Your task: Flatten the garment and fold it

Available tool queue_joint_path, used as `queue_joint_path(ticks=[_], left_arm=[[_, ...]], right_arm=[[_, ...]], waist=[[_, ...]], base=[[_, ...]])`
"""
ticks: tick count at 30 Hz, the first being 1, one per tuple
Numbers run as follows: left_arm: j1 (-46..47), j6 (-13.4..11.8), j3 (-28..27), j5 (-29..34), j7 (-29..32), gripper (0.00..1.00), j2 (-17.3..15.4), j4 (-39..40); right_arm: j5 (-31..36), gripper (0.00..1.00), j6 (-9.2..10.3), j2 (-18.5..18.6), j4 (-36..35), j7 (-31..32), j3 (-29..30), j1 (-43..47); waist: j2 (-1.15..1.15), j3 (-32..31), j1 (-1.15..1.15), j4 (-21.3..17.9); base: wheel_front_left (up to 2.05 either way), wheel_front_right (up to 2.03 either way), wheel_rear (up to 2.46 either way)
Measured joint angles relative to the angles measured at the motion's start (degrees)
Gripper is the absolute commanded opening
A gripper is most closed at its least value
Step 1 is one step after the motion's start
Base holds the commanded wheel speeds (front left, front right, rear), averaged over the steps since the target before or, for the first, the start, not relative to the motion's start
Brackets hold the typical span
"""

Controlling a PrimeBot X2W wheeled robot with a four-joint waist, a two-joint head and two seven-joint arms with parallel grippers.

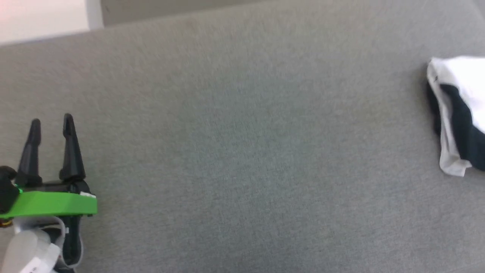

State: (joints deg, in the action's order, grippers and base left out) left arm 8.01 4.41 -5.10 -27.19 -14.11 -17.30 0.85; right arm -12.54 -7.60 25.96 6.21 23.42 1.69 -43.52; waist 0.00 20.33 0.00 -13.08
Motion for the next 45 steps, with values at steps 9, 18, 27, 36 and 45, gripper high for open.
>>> queue_joint_path(ticks=[9,18,27,36,45], left_arm=[[-1.51,-2.05,-0.47,1.52,-0.44,1.0,3.78,-0.99],[-2.64,-2.96,0.31,3.78,-0.62,1.0,6.37,-2.11],[-2.66,-3.76,5.24,11.58,-0.62,1.0,7.87,-7.22],[-2.69,-4.5,7.24,13.77,-0.62,1.0,10.4,-11.93],[-3.03,-4.11,6.42,13.46,-0.62,1.0,11.84,-13.74]], right_arm=[[0.96,1.0,0.04,-17.63,0.8,-10.47,0.29,0.96],[0.63,1.0,0.03,-22.94,1.07,-24.88,-1.41,11.18],[-2.86,1.0,0.03,-22.99,4.37,-37.67,-0.64,27.68],[-1.81,1.0,0.03,-23.04,5.06,-38.09,-1.47,34.95],[-2.61,1.0,0.03,-23.04,4.88,-38.09,-2.9,38.07]], waist=[[0.0,-10.01,0.0,2.77],[0.0,-17.52,0.0,7.06],[0.0,-21.68,0.0,11.94],[0.0,-20.51,0.0,11.45],[0.0,-19.71,0.0,11.08]], base=[[0.0,0.0,0.0],[0.0,0.0,0.0],[0.0,0.0,0.0],[0.0,0.0,0.0],[0.0,0.0,0.0]])
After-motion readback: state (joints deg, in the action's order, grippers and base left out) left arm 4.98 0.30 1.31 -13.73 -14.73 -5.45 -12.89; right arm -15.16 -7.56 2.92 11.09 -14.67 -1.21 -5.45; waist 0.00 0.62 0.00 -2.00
